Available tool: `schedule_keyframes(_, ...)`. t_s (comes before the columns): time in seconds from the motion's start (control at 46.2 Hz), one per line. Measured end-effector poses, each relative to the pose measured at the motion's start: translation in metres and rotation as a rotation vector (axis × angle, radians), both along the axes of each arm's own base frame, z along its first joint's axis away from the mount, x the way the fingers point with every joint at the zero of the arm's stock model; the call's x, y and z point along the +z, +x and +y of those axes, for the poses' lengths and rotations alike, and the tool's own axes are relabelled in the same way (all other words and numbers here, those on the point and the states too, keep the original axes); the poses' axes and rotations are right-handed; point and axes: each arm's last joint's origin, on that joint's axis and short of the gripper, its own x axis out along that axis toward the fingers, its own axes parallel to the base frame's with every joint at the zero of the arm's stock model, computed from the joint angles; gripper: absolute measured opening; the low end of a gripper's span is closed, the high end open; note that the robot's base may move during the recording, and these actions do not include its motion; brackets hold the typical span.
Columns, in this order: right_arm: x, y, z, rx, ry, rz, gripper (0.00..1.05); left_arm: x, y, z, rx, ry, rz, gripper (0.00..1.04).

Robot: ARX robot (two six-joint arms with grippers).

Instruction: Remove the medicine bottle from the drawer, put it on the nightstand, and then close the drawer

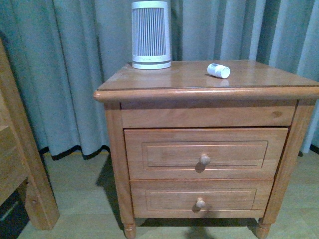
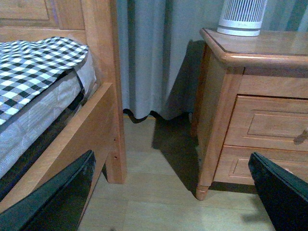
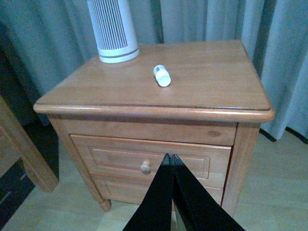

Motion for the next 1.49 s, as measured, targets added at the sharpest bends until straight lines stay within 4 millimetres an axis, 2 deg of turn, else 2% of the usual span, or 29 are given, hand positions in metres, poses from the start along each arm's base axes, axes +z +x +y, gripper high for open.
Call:
schedule_keyframes(0.195, 0.011, -0.042, 0.000, -0.038, -0.019, -0.110, 0.03, 0.000, 0.000, 0.000, 0.000, 0.000, 0.000, 0.98)
schedule_keyframes(0.26, 0.009, -0.057, 0.002, -0.066, -0.051, -0.157, 0.03, 0.000, 0.000, 0.000, 0.000, 0.000, 0.000, 0.98)
schedule_keyframes(0.346, -0.012, -0.076, 0.002, -0.143, -0.085, -0.090, 0.03, 0.000, 0.000, 0.000, 0.000, 0.000, 0.000, 0.98)
schedule_keyframes(0.497, -0.059, -0.093, -0.007, -0.136, -0.102, -0.061, 0.03, 0.000, 0.000, 0.000, 0.000, 0.000, 0.000, 0.98)
schedule_keyframes(0.562, -0.075, -0.095, -0.008, -0.148, -0.104, -0.073, 0.03, 0.000, 0.000, 0.000, 0.000, 0.000, 0.000, 0.98)
schedule_keyframes(0.757, -0.103, -0.095, -0.008, -0.145, -0.105, -0.067, 0.03, 0.000, 0.000, 0.000, 0.000, 0.000, 0.000, 0.98)
schedule_keyframes(0.822, -0.118, -0.095, -0.008, -0.145, -0.105, -0.069, 0.03, 0.000, 0.000, 0.000, 0.000, 0.000, 0.000, 0.98)
schedule_keyframes(1.428, -0.117, -0.096, -0.008, -0.147, -0.105, -0.080, 0.03, 0.000, 0.000, 0.000, 0.000, 0.000, 0.000, 0.98)
schedule_keyframes(1.492, -0.117, -0.096, -0.008, -0.147, -0.107, -0.080, 0.16, 0.000, 0.000, 0.000, 0.000, 0.000, 0.000, 0.98)
